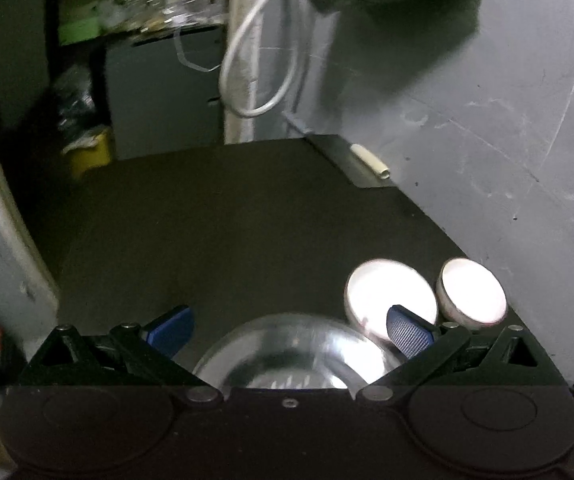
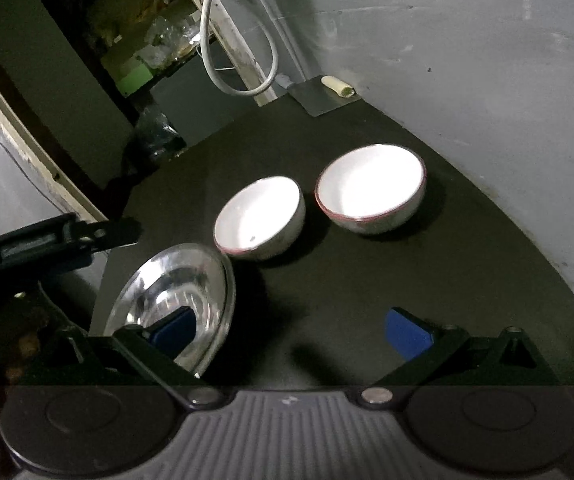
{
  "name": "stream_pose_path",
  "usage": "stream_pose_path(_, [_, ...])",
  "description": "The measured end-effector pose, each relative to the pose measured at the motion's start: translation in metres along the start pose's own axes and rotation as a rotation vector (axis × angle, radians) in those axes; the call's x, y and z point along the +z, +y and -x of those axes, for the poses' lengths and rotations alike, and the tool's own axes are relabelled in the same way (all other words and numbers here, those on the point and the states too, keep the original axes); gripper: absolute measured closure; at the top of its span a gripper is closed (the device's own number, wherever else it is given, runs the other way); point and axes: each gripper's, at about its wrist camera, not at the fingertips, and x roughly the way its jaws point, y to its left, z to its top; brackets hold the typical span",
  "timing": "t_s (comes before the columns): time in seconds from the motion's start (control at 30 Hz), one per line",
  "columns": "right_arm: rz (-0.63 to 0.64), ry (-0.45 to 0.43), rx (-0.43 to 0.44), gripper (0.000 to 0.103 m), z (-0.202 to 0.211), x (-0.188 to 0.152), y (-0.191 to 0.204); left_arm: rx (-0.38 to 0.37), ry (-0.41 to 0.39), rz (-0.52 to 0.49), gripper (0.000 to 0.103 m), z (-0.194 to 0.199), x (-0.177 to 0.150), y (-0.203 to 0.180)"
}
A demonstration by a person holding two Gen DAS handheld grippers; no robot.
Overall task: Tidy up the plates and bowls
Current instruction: 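Move both grippers to the red-rimmed white bowl and grasp its rim, then lift the white bowl and carry it over the steel bowl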
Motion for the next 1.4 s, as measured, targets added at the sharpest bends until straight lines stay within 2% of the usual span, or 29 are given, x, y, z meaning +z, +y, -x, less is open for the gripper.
stream_pose_path(0.13, [-0.031, -0.01, 0.028, 0.0, -0.018, 0.014, 0.0, -0.016, 0.018, -0.107, 0.001, -0.031, 0.019, -0.009])
stream_pose_path(0.3, [-0.069, 0.001, 0.059, 0.0, -0.041, 0.028, -0.005, -0.025, 0.084, -0.202, 0.001, -0.069, 0.027, -0.015])
stream_pose_path(0.5, [-0.137, -0.004, 0.103, 0.002, -0.058, 0.035, -0.014, -0.061, 0.176, -0.232, 0.001, -0.097, 0.031, -0.015])
stream_pose_path(0.7, [-0.16, -0.003, 0.112, 0.016, -0.07, 0.037, -0.016, -0.096, 0.206, -0.225, 0.007, -0.105, 0.032, -0.014])
stream_pose_path(0.73, [-0.163, -0.01, 0.11, 0.021, -0.068, 0.036, -0.016, -0.103, 0.208, -0.225, 0.011, -0.106, 0.033, -0.014])
stream_pose_path(0.87, [-0.158, -0.008, 0.104, 0.029, -0.07, 0.036, -0.014, -0.123, 0.216, -0.221, 0.021, -0.109, 0.035, -0.015])
stream_pose_path(1.1, [-0.155, 0.01, 0.114, 0.039, -0.075, 0.037, -0.011, -0.167, 0.241, -0.222, 0.039, -0.109, 0.032, -0.019])
stream_pose_path(1.17, [-0.157, 0.011, 0.115, 0.041, -0.075, 0.037, -0.012, -0.186, 0.255, -0.22, 0.056, -0.11, 0.031, -0.021])
stream_pose_path(1.23, [-0.161, 0.013, 0.115, 0.041, -0.076, 0.038, -0.013, -0.2, 0.264, -0.223, 0.066, -0.11, 0.029, -0.023])
stream_pose_path(1.4, [-0.152, 0.019, 0.118, 0.042, -0.075, 0.038, -0.012, -0.215, 0.263, -0.237, 0.081, -0.109, 0.025, -0.028])
